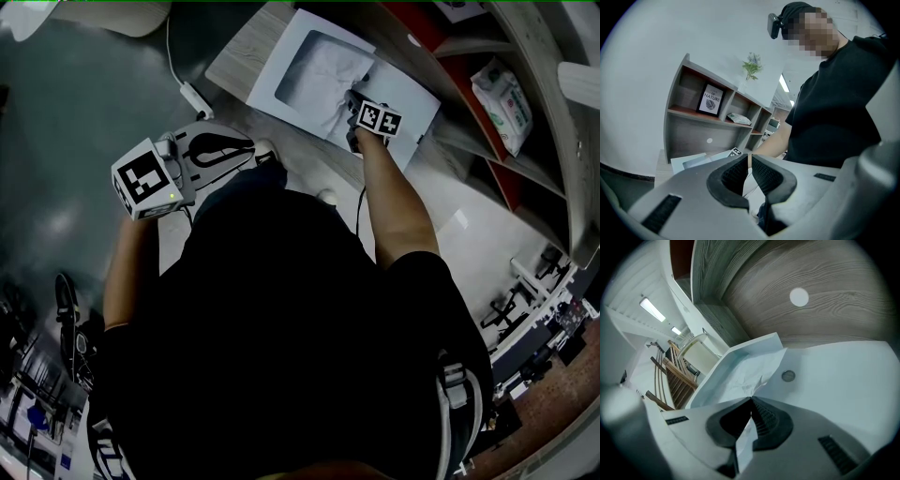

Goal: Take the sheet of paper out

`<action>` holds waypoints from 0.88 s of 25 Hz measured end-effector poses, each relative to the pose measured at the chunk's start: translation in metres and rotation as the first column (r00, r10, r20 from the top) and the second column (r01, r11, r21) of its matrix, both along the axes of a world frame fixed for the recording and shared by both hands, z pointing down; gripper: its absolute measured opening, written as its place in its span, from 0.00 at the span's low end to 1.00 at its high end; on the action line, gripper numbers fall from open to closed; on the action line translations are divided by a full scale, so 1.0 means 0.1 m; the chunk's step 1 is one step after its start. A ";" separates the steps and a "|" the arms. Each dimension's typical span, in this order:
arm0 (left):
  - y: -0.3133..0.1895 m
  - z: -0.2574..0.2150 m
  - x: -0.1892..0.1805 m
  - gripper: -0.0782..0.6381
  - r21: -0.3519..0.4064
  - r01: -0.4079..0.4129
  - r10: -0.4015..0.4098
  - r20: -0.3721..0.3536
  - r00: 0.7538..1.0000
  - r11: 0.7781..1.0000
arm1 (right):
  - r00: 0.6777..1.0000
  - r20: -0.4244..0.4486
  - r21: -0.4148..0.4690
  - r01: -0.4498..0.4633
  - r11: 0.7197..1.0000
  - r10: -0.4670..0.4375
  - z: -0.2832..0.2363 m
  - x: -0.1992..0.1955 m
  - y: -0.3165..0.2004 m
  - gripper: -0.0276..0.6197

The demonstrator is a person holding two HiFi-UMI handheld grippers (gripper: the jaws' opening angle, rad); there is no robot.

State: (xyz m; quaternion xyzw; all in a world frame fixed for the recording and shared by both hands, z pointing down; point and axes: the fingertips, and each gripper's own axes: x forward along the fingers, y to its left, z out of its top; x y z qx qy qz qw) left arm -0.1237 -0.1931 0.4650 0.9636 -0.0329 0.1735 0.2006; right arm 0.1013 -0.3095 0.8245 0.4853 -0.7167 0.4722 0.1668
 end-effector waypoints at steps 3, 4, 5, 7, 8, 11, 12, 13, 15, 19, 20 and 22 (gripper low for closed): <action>0.01 -0.01 0.02 0.17 0.011 -0.015 0.015 0.008 1.000 1.000 | 1.000 0.003 0.004 -0.010 1.000 0.010 -0.04 0.05 0.01 0.07; 0.01 -0.02 0.03 0.17 0.012 -0.017 0.017 0.002 1.000 1.000 | 1.000 0.004 0.005 -0.013 1.000 0.013 -0.05 0.06 0.02 0.07; 0.02 -0.02 0.03 0.17 0.013 -0.018 0.018 -0.005 1.000 1.000 | 1.000 0.005 0.006 -0.015 1.000 0.015 -0.06 0.07 0.03 0.07; 0.03 -0.03 0.04 0.17 0.015 -0.026 0.026 -0.010 1.000 1.000 | 1.000 0.008 0.011 -0.021 1.000 0.021 -0.10 0.10 0.04 0.07; 0.04 -0.03 0.05 0.17 0.016 -0.031 0.031 -0.011 0.999 0.999 | 1.000 0.010 0.014 -0.025 1.000 0.025 -0.11 0.12 0.05 0.07; 0.06 -0.06 0.09 0.17 0.019 -0.047 0.048 -0.016 0.999 0.999 | 0.999 0.012 0.024 -0.038 0.999 0.038 -0.18 0.17 0.07 0.07; 0.06 -0.07 0.10 0.17 0.019 -0.052 0.052 -0.017 0.998 0.998 | 0.999 0.013 0.028 -0.040 0.999 0.039 -0.21 0.18 0.08 0.07; 0.06 -0.09 0.10 0.17 0.020 -0.056 0.057 -0.020 0.998 0.998 | 0.999 0.014 0.032 -0.041 0.999 0.040 -0.24 0.19 0.08 0.07; 0.06 -0.11 0.12 0.17 0.023 -0.066 0.066 -0.025 0.997 0.998 | 0.999 0.017 0.038 -0.044 0.998 0.044 -0.29 0.21 0.10 0.07; 0.05 -0.14 0.14 0.17 0.029 -0.080 0.081 -0.037 0.996 0.996 | 0.998 0.014 0.051 -0.058 0.997 0.057 -0.38 0.28 0.12 0.07; 0.05 -0.15 0.15 0.17 0.029 -0.085 0.086 -0.039 0.996 0.996 | 0.998 0.012 0.054 -0.059 0.997 0.059 -0.41 0.30 0.13 0.07; 0.07 -0.16 0.17 0.17 0.030 -0.098 0.099 -0.040 0.994 0.995 | 0.998 0.011 0.059 -0.062 0.996 0.061 -0.45 0.33 0.14 0.07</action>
